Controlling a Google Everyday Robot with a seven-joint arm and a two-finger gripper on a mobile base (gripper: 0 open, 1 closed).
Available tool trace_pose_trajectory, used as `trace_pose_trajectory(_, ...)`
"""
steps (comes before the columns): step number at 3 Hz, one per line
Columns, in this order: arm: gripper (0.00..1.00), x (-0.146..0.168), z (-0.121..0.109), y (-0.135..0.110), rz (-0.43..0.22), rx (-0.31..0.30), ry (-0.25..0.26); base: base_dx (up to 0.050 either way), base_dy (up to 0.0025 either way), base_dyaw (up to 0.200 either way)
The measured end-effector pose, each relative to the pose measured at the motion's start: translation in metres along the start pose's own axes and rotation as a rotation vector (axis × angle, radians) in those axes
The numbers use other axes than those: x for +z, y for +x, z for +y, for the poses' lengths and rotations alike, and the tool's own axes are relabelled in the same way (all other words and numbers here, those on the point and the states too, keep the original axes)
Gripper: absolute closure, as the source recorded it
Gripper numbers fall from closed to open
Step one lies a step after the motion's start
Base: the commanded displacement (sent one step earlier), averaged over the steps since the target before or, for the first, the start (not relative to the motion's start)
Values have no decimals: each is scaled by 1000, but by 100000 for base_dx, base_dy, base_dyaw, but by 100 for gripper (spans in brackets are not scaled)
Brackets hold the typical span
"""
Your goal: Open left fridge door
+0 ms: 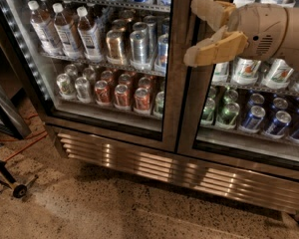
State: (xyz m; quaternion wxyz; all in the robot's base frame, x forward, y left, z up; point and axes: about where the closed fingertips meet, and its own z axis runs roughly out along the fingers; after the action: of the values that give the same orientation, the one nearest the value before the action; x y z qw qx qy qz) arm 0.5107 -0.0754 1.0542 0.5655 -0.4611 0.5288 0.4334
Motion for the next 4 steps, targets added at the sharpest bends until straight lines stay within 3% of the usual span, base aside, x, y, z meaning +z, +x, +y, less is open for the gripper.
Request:
trace_pose_trajectory(1, 0, -1, -9, 3, 1, -20, 45, 0, 0, 0)
trace_pose_trajectory(2, 0, -1, -9, 3, 1, -20, 45, 0, 0, 0)
trace_pose_trajectory(3, 0, 8, -31, -2, 32, 15, 77, 0, 0, 0)
trace_pose_trajectory(4, 0, 8, -31, -2, 32, 15, 77, 0, 0, 19602)
